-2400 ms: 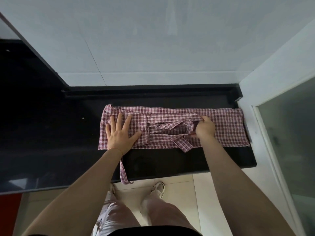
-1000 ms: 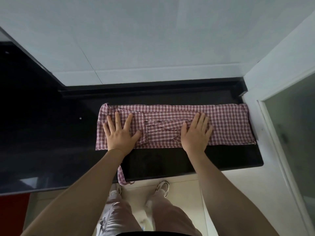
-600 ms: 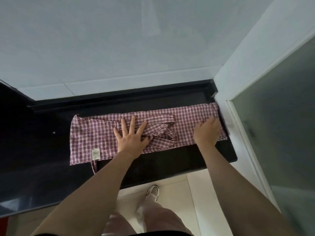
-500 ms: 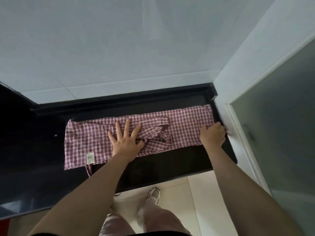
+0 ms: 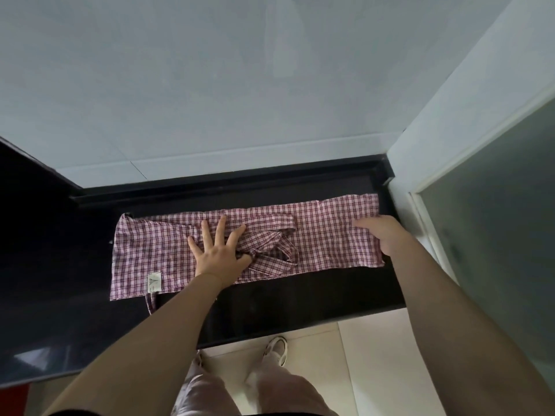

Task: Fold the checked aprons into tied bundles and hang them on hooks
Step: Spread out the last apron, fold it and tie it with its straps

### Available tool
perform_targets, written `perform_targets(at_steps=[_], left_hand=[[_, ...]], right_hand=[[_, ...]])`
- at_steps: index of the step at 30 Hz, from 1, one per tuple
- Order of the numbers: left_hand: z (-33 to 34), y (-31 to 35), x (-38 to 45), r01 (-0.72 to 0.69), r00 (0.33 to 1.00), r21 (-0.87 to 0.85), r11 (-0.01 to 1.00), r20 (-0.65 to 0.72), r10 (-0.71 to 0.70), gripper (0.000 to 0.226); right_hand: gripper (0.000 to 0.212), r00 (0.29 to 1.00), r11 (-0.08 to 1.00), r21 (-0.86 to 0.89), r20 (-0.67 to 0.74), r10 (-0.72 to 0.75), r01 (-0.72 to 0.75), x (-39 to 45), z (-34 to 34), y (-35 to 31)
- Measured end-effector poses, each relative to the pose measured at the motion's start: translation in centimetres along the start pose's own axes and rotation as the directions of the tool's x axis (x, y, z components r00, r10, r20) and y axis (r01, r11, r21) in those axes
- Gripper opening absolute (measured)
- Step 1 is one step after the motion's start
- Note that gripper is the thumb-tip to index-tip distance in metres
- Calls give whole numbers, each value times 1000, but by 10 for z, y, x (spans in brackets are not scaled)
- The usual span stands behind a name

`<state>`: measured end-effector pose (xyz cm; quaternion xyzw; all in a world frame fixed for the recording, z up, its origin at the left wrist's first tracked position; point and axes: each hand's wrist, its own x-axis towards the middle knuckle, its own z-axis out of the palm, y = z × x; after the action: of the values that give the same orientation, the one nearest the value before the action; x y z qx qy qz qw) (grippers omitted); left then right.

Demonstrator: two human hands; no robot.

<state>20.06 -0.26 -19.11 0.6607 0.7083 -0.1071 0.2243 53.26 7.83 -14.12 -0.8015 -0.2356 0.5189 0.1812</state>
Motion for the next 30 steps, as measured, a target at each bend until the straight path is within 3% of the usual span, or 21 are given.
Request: perform_targets(at_steps=[5, 7, 10, 12, 14, 15, 17, 19, 20, 22, 24, 27, 30], left_hand=[[-4, 8, 3, -2, 999, 107, 994, 37, -2, 75], [-10, 20, 6, -23, 998, 136, 990, 69, 14, 75], [-20, 41, 5, -113, 990, 32, 993, 86, 110, 76], [-24, 46, -3, -135, 989, -142, 981, -77, 125, 70], [-24, 33, -13, -9, 941, -285, 958, -327, -89, 59], [-22, 20, -18, 128, 890, -345, 930, -373, -261, 55], [-20, -10, -23, 415, 790, -481, 772, -231, -568, 54], [-19, -30, -26, 531, 760, -537, 655, -40, -649, 51], [-20, -40, -28, 520, 778, -547, 657, -15, -628, 50], [-22, -46, -29, 429, 837, -592, 682, -24, -547, 46], [-22, -52, -26, 341, 867, -670, 659, -47, -496, 42], [-24, -81, -33, 235, 881, -804, 546, -61, -469, 39], [-34, -96, -40, 207, 874, -909, 363, 5, -486, 36]], right_hand=[[10, 953, 929, -344, -209, -219, 138, -15, 13, -15], [13, 898, 892, -390, -269, -349, 230, -25, 17, -27], [14, 846, 827, -417, -207, -491, 377, -50, 25, -52], [17, 829, 799, -361, -108, -548, 481, -70, 35, -66], [22, 811, 781, -289, -28, -585, 554, -92, 53, -74], [22, 808, 777, -269, 4, -589, 568, -104, 64, -77], [22, 800, 770, -234, 79, -594, 594, -123, 90, -78], [10, 774, 734, -247, 162, -612, 632, -139, 119, -75], [5, 757, 704, -280, 204, -621, 653, -148, 139, -73], [23, 746, 691, -282, 298, -596, 665, -157, 173, -65], [24, 732, 696, -256, 382, -564, 671, -163, 207, -52], [23, 725, 656, -330, 442, -529, 679, -164, 256, -28], [31, 749, 649, -385, 435, -499, 656, -156, 281, -14]])
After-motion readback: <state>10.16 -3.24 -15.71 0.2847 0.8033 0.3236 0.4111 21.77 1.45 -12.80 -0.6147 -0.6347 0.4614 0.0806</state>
